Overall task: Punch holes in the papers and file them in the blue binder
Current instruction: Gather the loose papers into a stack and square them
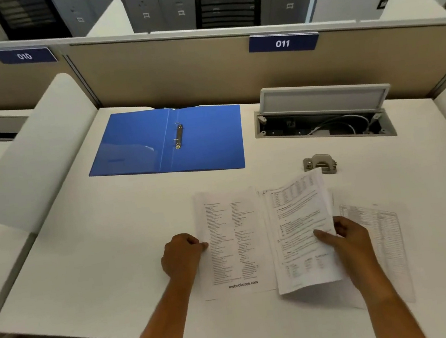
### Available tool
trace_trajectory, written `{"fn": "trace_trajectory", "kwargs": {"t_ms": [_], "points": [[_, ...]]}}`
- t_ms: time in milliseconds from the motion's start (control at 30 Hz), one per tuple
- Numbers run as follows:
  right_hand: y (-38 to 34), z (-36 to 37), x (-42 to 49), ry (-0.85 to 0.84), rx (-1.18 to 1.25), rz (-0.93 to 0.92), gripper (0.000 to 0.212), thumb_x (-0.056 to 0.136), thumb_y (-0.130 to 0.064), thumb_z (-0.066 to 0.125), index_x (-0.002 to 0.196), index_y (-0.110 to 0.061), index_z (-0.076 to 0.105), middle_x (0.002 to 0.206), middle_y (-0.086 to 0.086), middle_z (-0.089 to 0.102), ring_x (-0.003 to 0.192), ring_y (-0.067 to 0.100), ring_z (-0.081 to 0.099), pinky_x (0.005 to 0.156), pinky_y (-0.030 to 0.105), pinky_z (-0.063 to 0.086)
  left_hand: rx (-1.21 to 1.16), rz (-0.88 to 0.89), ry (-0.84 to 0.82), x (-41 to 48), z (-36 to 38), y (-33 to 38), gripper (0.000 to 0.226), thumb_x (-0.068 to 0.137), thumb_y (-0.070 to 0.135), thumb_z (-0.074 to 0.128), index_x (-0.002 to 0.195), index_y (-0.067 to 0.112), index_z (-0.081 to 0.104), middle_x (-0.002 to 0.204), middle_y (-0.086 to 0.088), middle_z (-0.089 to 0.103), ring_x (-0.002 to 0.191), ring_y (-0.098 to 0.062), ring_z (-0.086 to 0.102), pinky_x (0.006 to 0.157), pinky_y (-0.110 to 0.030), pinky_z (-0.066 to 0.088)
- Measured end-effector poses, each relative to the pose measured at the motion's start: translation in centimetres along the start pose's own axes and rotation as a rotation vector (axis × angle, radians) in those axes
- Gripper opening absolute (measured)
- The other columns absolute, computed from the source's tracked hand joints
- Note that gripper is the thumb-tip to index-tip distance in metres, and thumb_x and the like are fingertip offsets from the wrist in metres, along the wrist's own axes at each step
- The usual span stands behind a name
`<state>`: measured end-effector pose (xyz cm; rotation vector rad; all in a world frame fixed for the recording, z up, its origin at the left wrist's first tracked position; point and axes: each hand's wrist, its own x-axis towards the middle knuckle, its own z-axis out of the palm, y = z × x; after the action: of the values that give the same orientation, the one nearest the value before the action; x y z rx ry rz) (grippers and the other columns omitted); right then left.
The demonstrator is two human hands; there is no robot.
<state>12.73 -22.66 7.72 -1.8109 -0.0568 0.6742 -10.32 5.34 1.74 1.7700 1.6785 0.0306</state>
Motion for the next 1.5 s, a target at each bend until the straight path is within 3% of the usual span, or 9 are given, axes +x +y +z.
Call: {"fn": "trace_trajectory", "kwargs": {"t_ms": [233, 433, 500, 600, 767, 1000, 1267, 1433, 1500], "points": [[-1.2, 2.6, -0.2, -0.24, 0.419, 0.092, 0.04, 0.092, -0.001, 0.075, 0.131, -0.007, 0.066, 0.124, 0.012, 0.08, 0.111, 0.032, 0.079, 0.093, 0.049, 0.065, 0.026, -0.003, -0.013, -0.5, -0.4, 0.6, 0.03, 0.069, 0.044, 0.092, 0.082, 0.026, 0.072, 0.079, 0.01, 0.069, 0.081, -0.018, 0.07, 0.073, -0.032, 0.056], [3.9, 6.7, 2.1, -0.17, -0.024, 0.141, 0.039, 0.078, -0.006, 0.094, 0.106, -0.005, 0.068, 0.105, 0.013, 0.083, 0.089, 0.032, 0.082, 0.082, 0.048, 0.068, -0.028, -0.062, -0.157, 0.4, -1.1, 0.6, 0.036, 0.071, 0.059, 0.081, 0.075, 0.023, 0.076, 0.072, 0.008, 0.076, 0.074, -0.016, 0.073, 0.073, -0.031, 0.058], [4.8, 8.1, 2.5, -0.144, -0.17, 0.104, 0.04, 0.074, -0.01, 0.097, 0.102, -0.007, 0.068, 0.103, 0.012, 0.082, 0.088, 0.032, 0.081, 0.082, 0.048, 0.067, -0.157, -0.112, -0.23, 0.8, -1.7, 0.9, 0.037, 0.08, 0.053, 0.066, 0.074, 0.019, 0.08, 0.067, 0.007, 0.078, 0.078, -0.017, 0.075, 0.081, -0.032, 0.058], [5.1, 9.9, 2.6, -0.11, -0.301, 0.038, 0.043, 0.074, -0.016, 0.098, 0.103, -0.01, 0.067, 0.1, 0.005, 0.078, 0.087, 0.025, 0.077, 0.074, 0.036, 0.063, -0.294, -0.16, -0.295, 1.2, -2.3, 1.4, 0.04, 0.093, 0.041, 0.059, 0.076, 0.013, 0.082, 0.069, 0.002, 0.08, 0.081, -0.017, 0.074, 0.075, -0.03, 0.052], [5.7, 12.2, 2.0, -0.078, -0.377, -0.005, 0.033, 0.084, -0.02, 0.091, 0.103, -0.011, 0.065, 0.094, 0.002, 0.074, 0.085, 0.021, 0.073, 0.066, 0.026, 0.053, -0.267, -0.15, -0.333, 1.6, -2.4, 1.5, 0.032, 0.092, 0.042, 0.074, 0.087, 0.01, 0.079, 0.077, -0.001, 0.081, 0.057, -0.016, 0.07, 0.051, -0.025, 0.049], [5.5, 12.7, 0.6, 0.058, -0.653, -0.034, 0.022, 0.101, -0.033, 0.068, 0.085, -0.019, 0.066, 0.076, -0.004, 0.069, 0.07, 0.017, 0.066, 0.061, 0.028, 0.049, -0.241, -0.064, -0.326, 1.7, -1.6, 0.0, 0.023, 0.084, 0.027, 0.087, 0.093, 0.008, 0.077, 0.081, -0.005, 0.082, 0.064, -0.021, 0.079, 0.051, -0.026, 0.054], [5.6, 11.8, 0.2, 0.062, -0.764, -0.068, 0.024, 0.096, -0.037, 0.075, 0.079, -0.024, 0.065, 0.072, -0.008, 0.068, 0.064, 0.011, 0.065, 0.057, 0.024, 0.047, -0.226, -0.028, -0.316, 2.2, -1.7, -0.6, 0.023, 0.083, 0.028, 0.088, 0.09, 0.009, 0.077, 0.079, -0.004, 0.081, 0.061, -0.019, 0.078, 0.049, -0.025, 0.053], [6.0, 3.8, 1.1, 0.455, -0.729, -0.112, 0.013, 0.093, -0.028, 0.077, 0.098, -0.021, 0.068, 0.096, -0.002, 0.066, 0.087, 0.024, 0.065, 0.067, 0.036, 0.052, -0.224, -0.018, -0.349, 2.5, -1.3, -0.5, 0.024, 0.083, 0.027, 0.088, 0.089, 0.008, 0.077, 0.074, -0.002, 0.081, 0.061, -0.021, 0.078, 0.056, -0.03, 0.056], [7.2, -1.5, 1.7, 0.626, -0.771, -0.032, 0.028, 0.088, -0.023, 0.081, 0.111, -0.014, 0.067, 0.113, 0.012, 0.063, 0.103, 0.038, 0.061, 0.074, 0.045, 0.055, -0.237, -0.019, -0.351, 2.4, -1.1, -0.3, 0.023, 0.082, 0.025, 0.089, 0.089, 0.007, 0.077, 0.072, -0.003, 0.081, 0.061, -0.022, 0.078, 0.056, -0.029, 0.055]]}}
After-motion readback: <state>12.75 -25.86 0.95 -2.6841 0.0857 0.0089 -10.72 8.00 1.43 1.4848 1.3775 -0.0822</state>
